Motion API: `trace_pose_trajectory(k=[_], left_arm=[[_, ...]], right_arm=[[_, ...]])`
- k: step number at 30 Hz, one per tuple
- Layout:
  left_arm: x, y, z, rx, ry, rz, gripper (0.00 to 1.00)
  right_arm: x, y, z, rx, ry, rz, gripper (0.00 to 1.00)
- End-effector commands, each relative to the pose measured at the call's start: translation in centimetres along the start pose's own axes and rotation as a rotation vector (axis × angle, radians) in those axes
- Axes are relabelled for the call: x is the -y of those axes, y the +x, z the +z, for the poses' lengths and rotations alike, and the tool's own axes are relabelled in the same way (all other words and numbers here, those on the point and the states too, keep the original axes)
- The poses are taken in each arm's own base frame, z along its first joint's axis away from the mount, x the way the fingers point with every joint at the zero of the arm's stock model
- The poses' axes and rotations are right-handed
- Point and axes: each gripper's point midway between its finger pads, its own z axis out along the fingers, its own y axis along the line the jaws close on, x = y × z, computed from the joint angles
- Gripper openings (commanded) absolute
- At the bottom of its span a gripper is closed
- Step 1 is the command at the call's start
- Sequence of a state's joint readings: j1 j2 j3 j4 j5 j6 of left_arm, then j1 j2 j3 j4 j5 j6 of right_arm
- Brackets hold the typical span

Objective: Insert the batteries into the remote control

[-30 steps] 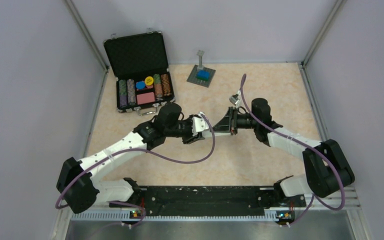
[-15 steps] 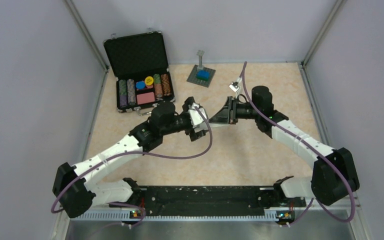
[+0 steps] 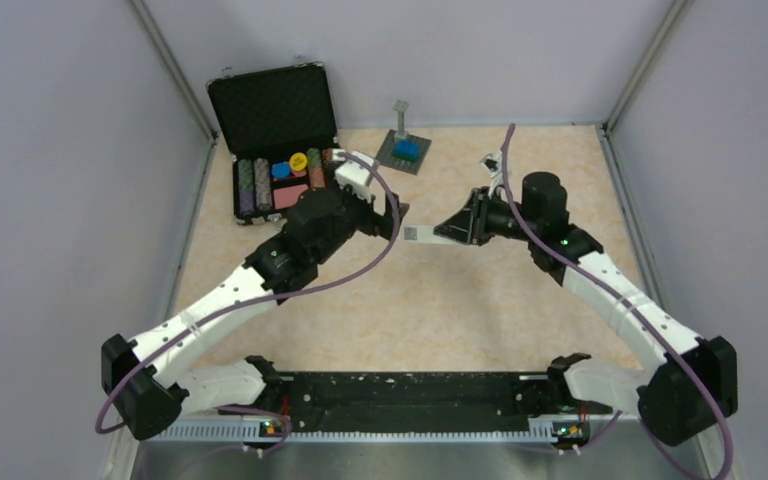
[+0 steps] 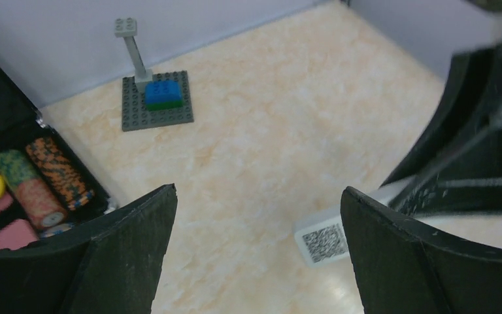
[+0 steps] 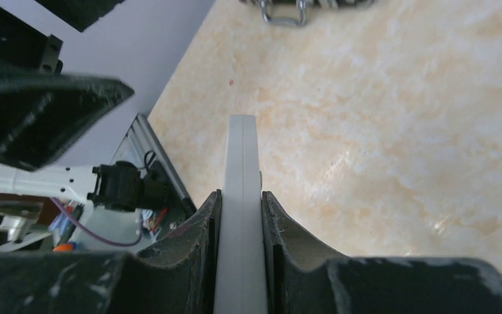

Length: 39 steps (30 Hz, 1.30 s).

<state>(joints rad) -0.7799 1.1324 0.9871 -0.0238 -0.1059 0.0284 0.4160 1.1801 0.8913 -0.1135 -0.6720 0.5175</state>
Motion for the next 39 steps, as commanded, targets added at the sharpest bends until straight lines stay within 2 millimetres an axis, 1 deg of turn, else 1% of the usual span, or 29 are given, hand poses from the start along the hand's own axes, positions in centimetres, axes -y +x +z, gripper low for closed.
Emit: trace_pose_trajectory(k=[1,3,4,5,7,8,9,12,14,16,17,20,21,23,25,27,29,32,33,35,36,37,39], left_arm=[[-1.6,-6.4,-0.9,0.189,-0.145,-0.578,0.99],[-0.7,-7.4,-0.6,0.247,-0.081,-0.711,0.99],[-1.2,-7.3,-0.5,0.268,-0.109,-0.796,0.99],[-1.7,-6.4,-0.4,0.252,-0.160,-0.918,0.99],[-2.3,-3.5,-0.3,0.146,-0.290,-1.113,0.96],[-2.2,-3.4,-0.4,0.107,-0.328,-1.221,0.96],[-1.8,-2.9,-0.2,0.063,-0.338,-1.262,0.96],[0.5,-3.7,0.9,0.008,-0.235,-1.362,0.94],[1.3,-4.4,1.5,0.008,-0.180,-1.408,0.94],[1.8,-4.6,1.9,-0.014,-0.163,-1.440,0.94],[2.2,-4.4,2.1,-0.041,-0.163,-1.456,0.93],[3.6,-2.8,3.2,-0.139,-0.154,-1.530,0.90],[4.1,-2.5,3.4,-0.160,-0.140,-1.558,0.88],[4.9,-2.1,3.9,-0.194,-0.113,-1.624,0.83],[5.4,-1.7,4.5,-0.220,-0.110,-1.675,0.80],[6.1,-1.5,4.7,-0.264,-0.096,-1.717,0.77],[6.2,-1.4,4.9,-0.273,-0.106,-1.759,0.74],[5.8,-1.3,5.3,-0.261,-0.133,-1.773,0.62],[5.8,-1.1,5.5,-0.267,-0.142,-1.777,0.59],[6.0,-0.6,5.8,-0.288,-0.154,-1.783,0.48],[6.2,0.0,6.2,-0.304,-0.162,-1.788,0.44],[6.4,0.2,6.4,-0.319,-0.158,-1.791,0.42],[6.9,0.7,6.7,-0.352,-0.149,-1.795,0.40]], right_arm=[[-2.6,-5.0,-2.5,0.249,-0.010,-0.232,0.00],[-3.3,-5.7,-3.0,0.292,-0.022,-0.260,0.00],[-3.7,-6.1,-3.3,0.310,-0.030,-0.270,0.00],[-4.1,-6.4,-3.6,0.326,-0.039,-0.279,0.00],[-4.7,-7.0,-4.1,0.372,-0.048,-0.289,0.00],[-5.0,-7.3,-4.5,0.397,-0.052,-0.297,0.00],[-5.3,-7.6,-4.8,0.422,-0.053,-0.300,0.00],[-5.9,-8.4,-5.2,0.472,-0.068,-0.298,0.00],[-6.0,-8.5,-5.2,0.480,-0.077,-0.291,0.00],[-5.7,-8.4,-5.0,0.471,-0.072,-0.282,0.00],[-5.6,-8.4,-4.9,0.469,-0.068,-0.280,0.00],[-5.6,-8.5,-5.1,0.487,-0.070,-0.280,0.00],[-5.5,-8.4,-5.0,0.490,-0.072,-0.279,0.00],[-5.5,-8.3,-4.9,0.495,-0.079,-0.283,0.00],[-5.2,-8.2,-4.8,0.504,-0.081,-0.285,0.00],[-5.1,-8.0,-4.8,0.523,-0.088,-0.294,0.00],[-4.8,-7.8,-4.7,0.542,-0.083,-0.312,0.00],[-4.3,-7.4,-4.3,0.535,-0.068,-0.334,0.00],[-4.3,-7.2,-4.1,0.531,-0.069,-0.339,0.00],[-4.3,-7.0,-3.8,0.522,-0.071,-0.351,0.00],[-4.3,-6.8,-3.6,0.517,-0.072,-0.353,0.00],[-4.3,-6.7,-3.4,0.509,-0.073,-0.353,0.00],[-4.2,-6.4,-3.1,0.503,-0.080,-0.356,0.00]])
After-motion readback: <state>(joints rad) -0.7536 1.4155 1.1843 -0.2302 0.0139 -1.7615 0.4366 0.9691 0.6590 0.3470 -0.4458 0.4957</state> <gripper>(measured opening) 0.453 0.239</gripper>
